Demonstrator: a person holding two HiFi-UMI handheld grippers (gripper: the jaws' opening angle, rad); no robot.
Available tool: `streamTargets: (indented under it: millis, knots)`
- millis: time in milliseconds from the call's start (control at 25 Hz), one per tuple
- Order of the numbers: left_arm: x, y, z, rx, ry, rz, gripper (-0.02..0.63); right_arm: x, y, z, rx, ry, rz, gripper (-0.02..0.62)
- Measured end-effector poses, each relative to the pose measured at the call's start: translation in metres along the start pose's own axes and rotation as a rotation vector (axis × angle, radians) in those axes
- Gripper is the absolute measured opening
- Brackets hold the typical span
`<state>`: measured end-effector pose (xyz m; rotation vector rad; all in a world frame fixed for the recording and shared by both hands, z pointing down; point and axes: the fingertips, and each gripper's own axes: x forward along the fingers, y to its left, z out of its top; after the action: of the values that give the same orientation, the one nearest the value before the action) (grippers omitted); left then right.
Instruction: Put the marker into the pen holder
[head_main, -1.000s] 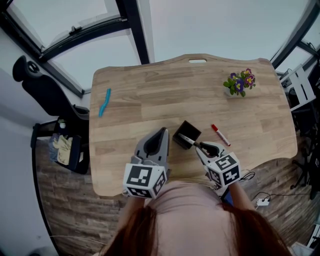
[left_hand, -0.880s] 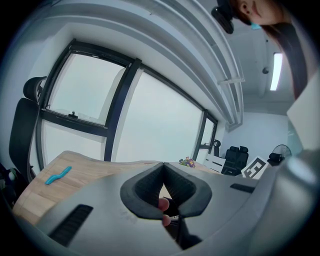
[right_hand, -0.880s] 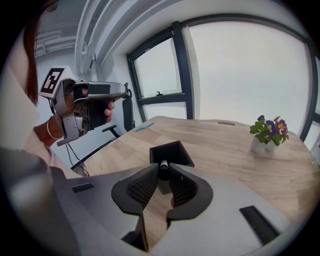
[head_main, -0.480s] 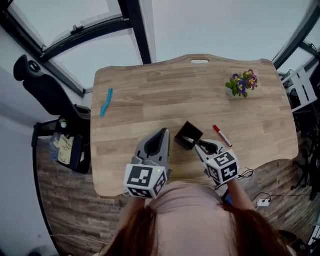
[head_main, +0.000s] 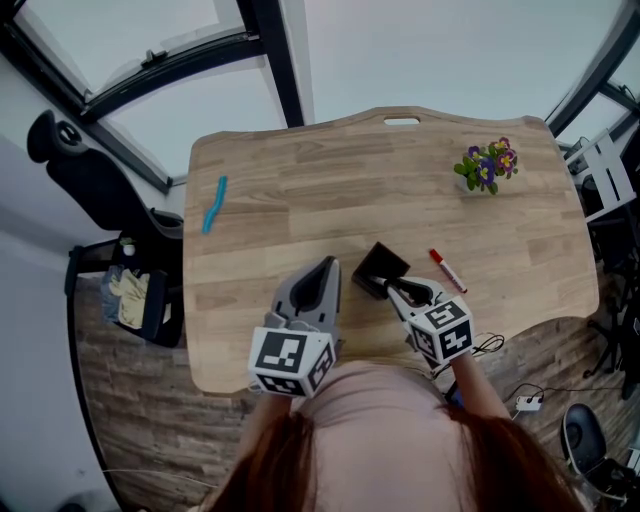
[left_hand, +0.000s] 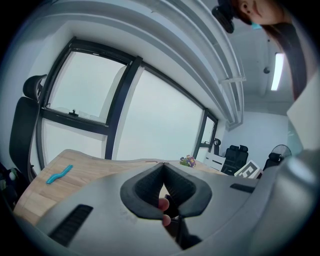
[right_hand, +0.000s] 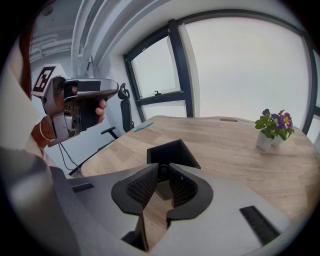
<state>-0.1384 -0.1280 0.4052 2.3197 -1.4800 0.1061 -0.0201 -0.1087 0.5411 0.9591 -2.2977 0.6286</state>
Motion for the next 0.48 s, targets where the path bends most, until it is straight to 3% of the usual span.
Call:
streamTargets:
  millis: [480]
  knots:
    - [-0.0014,-0.0002,-0.0028,0.0,0.009,-0.027,0.002,0.0019,-0.004,-0.0083,0.013,0.019,-0.031,0.077]
